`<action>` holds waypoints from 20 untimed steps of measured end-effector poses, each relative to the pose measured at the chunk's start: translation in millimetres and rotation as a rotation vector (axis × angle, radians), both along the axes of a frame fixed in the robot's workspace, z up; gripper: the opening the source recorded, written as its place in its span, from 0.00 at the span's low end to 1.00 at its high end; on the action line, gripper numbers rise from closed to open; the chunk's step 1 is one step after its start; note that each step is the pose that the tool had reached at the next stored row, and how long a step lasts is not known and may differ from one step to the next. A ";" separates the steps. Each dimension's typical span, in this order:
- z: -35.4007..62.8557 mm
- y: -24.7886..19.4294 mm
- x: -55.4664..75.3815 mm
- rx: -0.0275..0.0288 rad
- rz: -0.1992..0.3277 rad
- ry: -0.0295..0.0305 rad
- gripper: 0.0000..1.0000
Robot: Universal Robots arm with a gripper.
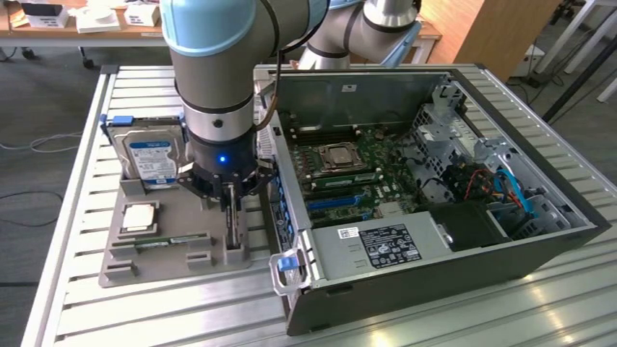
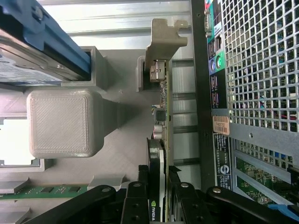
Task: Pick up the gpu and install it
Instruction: 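Pick up the gpu and move the gpu toward the slot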
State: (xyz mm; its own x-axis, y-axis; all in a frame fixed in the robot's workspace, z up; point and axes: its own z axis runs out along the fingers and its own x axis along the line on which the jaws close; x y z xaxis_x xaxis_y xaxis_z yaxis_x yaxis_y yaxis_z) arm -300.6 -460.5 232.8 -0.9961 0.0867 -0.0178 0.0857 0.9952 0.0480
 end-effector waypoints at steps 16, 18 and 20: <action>28.2 0.0 0.1 -0.0003 0.000 -0.0001 0.27; 34.2 0.0 0.1 -0.0003 0.000 0.0000 0.27; 40.8 0.0 0.2 -0.0006 0.000 0.0000 0.27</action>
State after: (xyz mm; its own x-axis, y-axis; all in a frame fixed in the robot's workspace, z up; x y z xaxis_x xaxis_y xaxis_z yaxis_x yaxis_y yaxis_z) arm -300.3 -460.5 273.6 -0.9961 0.0867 -0.0179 0.0858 0.9952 0.0474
